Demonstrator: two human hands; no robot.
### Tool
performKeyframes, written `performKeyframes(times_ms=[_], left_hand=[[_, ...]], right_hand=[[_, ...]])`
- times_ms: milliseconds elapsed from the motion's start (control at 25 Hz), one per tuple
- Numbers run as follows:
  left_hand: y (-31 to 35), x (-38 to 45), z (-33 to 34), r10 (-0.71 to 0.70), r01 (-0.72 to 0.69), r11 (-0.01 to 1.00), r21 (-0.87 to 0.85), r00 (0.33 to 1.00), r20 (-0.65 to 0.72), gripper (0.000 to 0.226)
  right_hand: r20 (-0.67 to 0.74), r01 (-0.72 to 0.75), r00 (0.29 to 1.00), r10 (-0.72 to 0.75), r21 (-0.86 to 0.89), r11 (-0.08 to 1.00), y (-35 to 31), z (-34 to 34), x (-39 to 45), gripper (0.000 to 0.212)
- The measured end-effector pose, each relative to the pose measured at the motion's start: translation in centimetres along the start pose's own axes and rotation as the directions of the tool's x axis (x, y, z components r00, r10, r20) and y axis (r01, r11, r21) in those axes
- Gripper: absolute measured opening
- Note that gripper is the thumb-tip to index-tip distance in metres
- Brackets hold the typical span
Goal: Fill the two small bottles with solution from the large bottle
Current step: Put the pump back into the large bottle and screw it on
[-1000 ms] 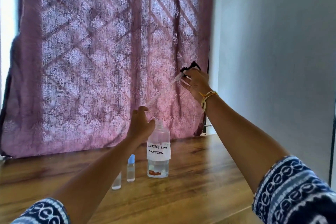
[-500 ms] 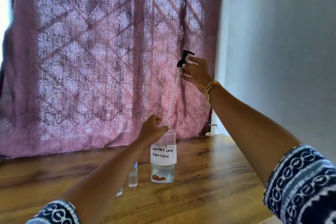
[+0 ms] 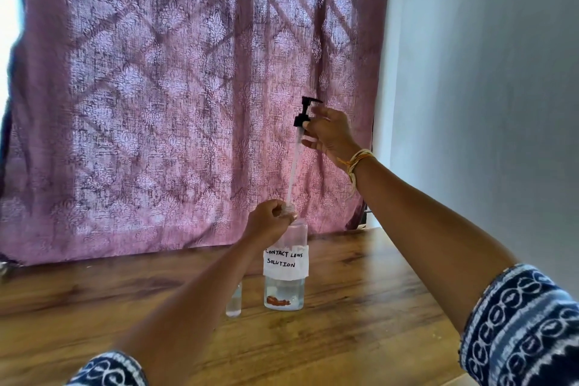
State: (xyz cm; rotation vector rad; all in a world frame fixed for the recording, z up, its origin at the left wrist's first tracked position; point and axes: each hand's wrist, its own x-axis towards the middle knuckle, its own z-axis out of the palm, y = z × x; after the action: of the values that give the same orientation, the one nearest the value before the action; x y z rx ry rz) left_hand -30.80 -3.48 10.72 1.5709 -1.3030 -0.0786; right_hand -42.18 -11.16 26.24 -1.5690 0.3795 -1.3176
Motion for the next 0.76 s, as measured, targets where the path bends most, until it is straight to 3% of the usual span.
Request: performKeyframes(times_ms=[160, 280, 400, 480, 640, 760], left_hand=[[-0.2, 0.0, 0.1, -0.017, 0.017, 0.999, -0.041, 1.000, 0.010, 0.029], [-0.7, -0.4, 0.1, 0.016, -0.018, 0.998, -0.062, 0.999, -0.032, 0.015], [-0.8, -0.9, -0.1, 0.026, -0.031, 0.993, -0.115, 0.999, -0.046, 0.026], [-0.7, -1.1, -0.3, 0.014, -0.021, 0.989, -0.146, 0.999, -0.045, 0.027], [-0.2, -1.9, -0.3, -0.013, -0.003, 0.983, -0.183, 0.997, -0.082, 0.019], [0.4, -2.5, -0.7, -0.006, -0.011, 0.979, -0.204, 0.996, -0.084, 0.017]], right_hand=[[0.049, -0.025, 0.998, 0.026, -0.034, 0.999, 2.3, -0.4, -2.3, 0.040], [0.080, -0.029, 0.996, 0.033, -0.040, 0.999, 5.0, -0.6, -4.6, 0.038], [0.090, -0.041, 0.995, 0.050, -0.107, 0.993, 7.9, -0.7, -6.4, 0.040], [0.084, -0.068, 0.994, 0.073, -0.061, 0.996, 9.0, -0.8, -7.0, 0.035], [0.117, -0.084, 0.990, 0.079, 0.042, 0.996, 8.5, -1.1, -7.8, 0.031], [0.157, -0.060, 0.986, 0.059, 0.002, 0.998, 7.4, -0.9, -8.6, 0.032]])
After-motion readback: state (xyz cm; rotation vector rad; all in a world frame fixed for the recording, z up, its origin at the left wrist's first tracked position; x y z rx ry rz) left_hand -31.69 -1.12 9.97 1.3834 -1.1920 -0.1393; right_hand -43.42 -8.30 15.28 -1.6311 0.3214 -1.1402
